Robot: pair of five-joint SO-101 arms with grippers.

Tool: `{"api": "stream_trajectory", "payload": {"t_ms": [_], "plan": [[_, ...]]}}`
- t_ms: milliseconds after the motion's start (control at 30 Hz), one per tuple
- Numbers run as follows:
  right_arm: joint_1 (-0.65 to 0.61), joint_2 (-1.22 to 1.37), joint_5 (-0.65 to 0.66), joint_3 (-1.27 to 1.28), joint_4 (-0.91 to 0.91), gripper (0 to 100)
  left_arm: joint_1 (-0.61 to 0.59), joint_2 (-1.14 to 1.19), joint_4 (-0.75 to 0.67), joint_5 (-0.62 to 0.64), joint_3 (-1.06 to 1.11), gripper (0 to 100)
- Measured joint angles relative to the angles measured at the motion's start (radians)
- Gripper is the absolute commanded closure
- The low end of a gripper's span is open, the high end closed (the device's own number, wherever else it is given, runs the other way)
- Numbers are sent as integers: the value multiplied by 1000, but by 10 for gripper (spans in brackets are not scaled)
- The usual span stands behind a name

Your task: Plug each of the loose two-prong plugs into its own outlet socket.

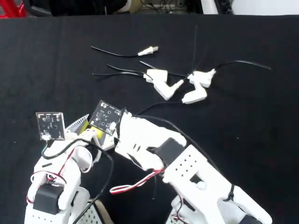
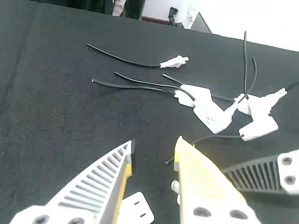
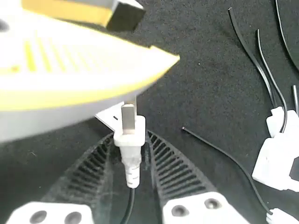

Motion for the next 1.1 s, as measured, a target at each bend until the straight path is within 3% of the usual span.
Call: {"api": "stream_trajectory", "payload": {"t_ms": [500,700,1100], "plan": [[-23,0,-2,57,-100,987,48,-3,161,0,-57,847],[-26,0,2,57,-101,987,54,-3,175,-150,-29,848],[-28,0,2,57,-60,987,54,-3,169,-180,6,846]]}}
